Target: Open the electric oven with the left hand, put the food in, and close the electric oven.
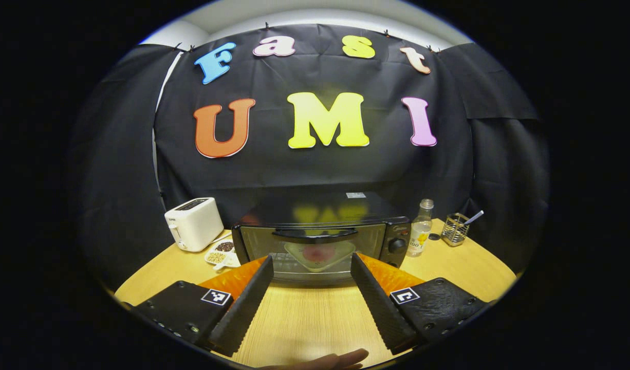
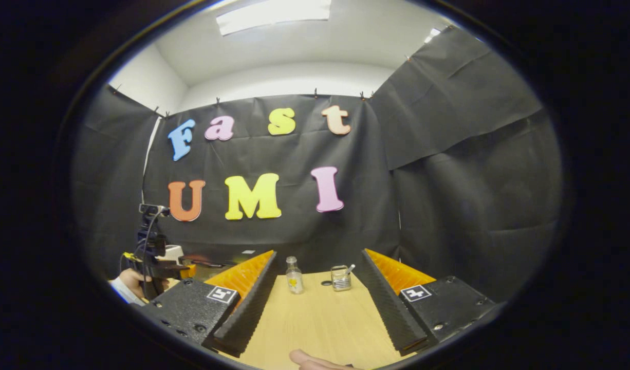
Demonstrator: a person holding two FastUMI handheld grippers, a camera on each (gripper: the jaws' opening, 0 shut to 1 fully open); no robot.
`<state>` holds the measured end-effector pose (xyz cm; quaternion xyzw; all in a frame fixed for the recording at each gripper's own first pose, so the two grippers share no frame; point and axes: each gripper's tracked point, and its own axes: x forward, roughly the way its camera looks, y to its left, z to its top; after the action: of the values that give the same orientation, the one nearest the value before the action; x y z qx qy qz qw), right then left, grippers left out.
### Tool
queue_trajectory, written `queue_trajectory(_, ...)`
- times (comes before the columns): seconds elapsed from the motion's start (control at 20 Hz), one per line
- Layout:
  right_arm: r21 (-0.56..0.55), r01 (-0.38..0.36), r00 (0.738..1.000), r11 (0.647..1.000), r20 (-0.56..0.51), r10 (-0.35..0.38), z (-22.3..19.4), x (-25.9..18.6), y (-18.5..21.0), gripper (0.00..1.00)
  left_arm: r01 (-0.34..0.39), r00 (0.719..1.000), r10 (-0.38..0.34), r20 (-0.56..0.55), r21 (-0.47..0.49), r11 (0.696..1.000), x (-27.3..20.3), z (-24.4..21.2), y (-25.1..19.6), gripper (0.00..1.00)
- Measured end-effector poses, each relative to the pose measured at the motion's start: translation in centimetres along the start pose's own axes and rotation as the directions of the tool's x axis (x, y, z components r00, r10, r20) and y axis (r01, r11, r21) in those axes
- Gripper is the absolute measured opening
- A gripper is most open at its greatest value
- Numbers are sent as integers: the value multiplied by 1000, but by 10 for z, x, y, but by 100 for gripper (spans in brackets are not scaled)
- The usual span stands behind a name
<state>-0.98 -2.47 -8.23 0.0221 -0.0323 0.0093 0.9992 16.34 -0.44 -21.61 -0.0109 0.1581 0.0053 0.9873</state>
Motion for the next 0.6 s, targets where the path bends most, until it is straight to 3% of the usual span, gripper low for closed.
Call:
queue_trajectory(0.15, 2, 12, 1000, 1000, 17, -12, 8, -15, -3, 100, -14, 999, 14, 41, 9, 1000, -33, 18, 3, 96)
queue_trajectory(0.2, 2, 16, 1000, 1000, 24, -16, 12, -21, -5, 96, -18, 999, 17, 48, 7, 1000, -45, 23, 4, 96)
queue_trajectory(0.6, -8, 42, 997, 999, 59, -41, 39, -43, -8, 95, -23, 985, 17, 172, 35, 999, -133, 88, 6, 96)
